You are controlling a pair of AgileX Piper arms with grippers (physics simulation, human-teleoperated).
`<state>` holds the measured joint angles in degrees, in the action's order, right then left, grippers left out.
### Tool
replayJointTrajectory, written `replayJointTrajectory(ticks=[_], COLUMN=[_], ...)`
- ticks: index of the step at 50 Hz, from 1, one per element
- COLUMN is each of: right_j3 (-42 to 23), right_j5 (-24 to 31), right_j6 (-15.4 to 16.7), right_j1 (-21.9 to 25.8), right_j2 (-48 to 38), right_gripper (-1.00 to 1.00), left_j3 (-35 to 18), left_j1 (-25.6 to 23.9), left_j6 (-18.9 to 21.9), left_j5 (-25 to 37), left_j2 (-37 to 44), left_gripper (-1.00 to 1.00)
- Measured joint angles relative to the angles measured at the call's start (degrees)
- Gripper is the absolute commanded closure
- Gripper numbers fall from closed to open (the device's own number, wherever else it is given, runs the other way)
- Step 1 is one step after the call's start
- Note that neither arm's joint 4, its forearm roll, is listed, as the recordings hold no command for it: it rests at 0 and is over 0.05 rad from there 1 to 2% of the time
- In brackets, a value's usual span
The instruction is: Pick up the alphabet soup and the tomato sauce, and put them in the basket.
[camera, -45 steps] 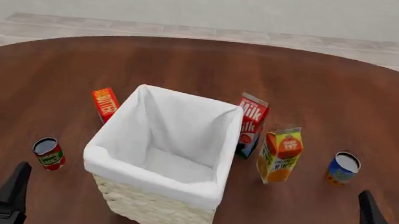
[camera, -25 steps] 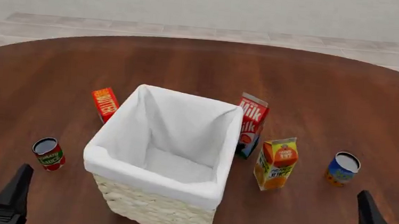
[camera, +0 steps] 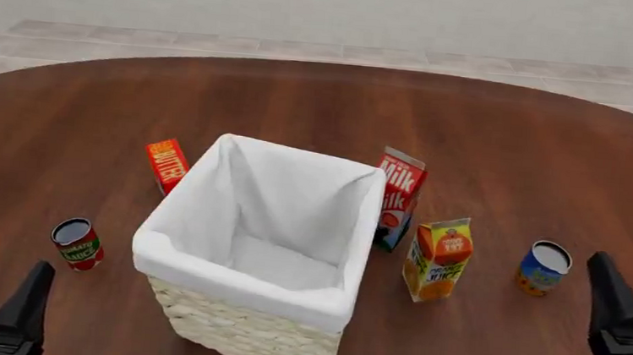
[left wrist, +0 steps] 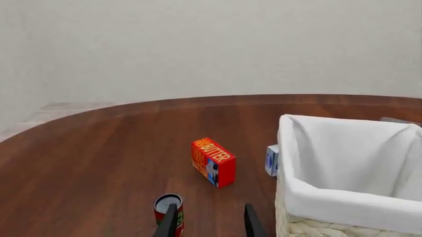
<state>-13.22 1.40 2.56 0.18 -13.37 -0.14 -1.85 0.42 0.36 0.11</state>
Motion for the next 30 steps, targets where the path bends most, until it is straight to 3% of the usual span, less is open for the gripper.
replayJointTrajectory(ticks=[14, 30], right_j3=[-9.22, -18.41], right_j5=[0.48, 1.56], right_j6=[4.17, 3.76], right_j1=[-0.18, -2.67], right_j2=[-16.11, -32.64], right_gripper=[-1.0, -1.0], left_j3=[0.04, 0.07], left_j1=[-0.11, -0.03], left_j6=[-0.12, -0.34], left_j5=[0.12, 0.17], left_j2=[0.01, 0.17], left_gripper=[-1.0, -1.0])
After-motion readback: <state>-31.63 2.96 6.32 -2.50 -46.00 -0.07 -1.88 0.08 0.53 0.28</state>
